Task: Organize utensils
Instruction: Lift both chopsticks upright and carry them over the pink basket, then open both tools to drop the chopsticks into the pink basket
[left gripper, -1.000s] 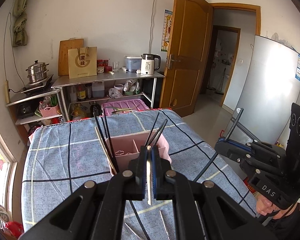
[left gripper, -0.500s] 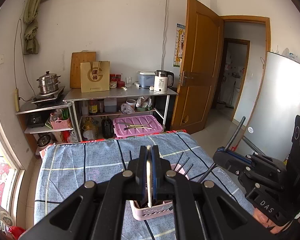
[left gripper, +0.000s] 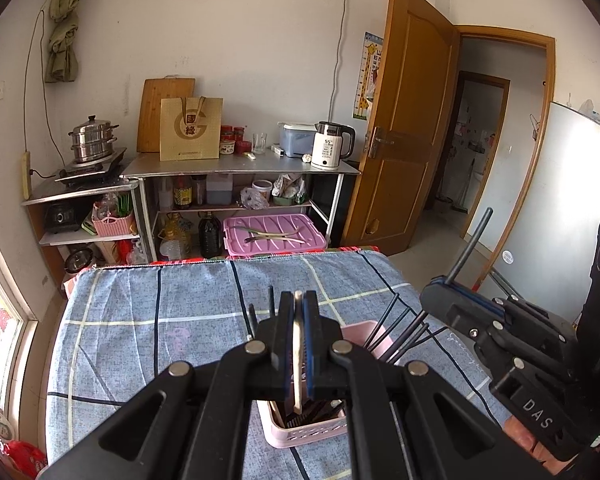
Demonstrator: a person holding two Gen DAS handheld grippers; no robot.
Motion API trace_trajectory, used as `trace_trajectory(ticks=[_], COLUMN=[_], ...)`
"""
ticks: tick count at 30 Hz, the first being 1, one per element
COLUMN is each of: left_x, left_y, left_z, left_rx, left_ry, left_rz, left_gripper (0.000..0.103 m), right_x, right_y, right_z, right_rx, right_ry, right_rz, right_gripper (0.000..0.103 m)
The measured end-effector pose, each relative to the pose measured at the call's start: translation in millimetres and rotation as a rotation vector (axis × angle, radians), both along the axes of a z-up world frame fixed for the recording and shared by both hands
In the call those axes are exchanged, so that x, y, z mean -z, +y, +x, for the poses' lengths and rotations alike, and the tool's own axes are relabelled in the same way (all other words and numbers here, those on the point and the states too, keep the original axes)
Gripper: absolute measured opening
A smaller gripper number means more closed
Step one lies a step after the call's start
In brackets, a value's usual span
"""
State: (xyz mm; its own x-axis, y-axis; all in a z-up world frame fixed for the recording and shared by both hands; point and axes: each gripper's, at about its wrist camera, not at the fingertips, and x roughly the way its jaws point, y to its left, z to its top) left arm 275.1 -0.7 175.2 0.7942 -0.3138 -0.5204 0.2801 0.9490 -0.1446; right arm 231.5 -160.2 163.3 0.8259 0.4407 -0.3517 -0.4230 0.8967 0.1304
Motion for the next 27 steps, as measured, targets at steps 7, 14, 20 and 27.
trace_trajectory(ticks=[7,14,20,27], left_x=[28,51,40,21], left_y=[2,2,8,20], left_z=[8,8,-10,-44], left_rx=[0.014,0.016,0.004,-0.032], left_ry=[0.057,0.110,0.056,-0.018], left_rz=[-0.003,0.006,-0.008,-0.031], left_gripper=[0.005,0.005,0.033,0.034], right_x=[28,49,41,26], right_y=[5,7,3,-12], right_z=[13,16,1,-23], right_rx=[-0.010,-0.022,-0.021,-0.005], right_ry=[0.064,0.132,0.098,0.065], right_rz=[-0.030,-0.067,-0.076,-0.039], right_gripper=[0.005,0.005,0.013,0.013])
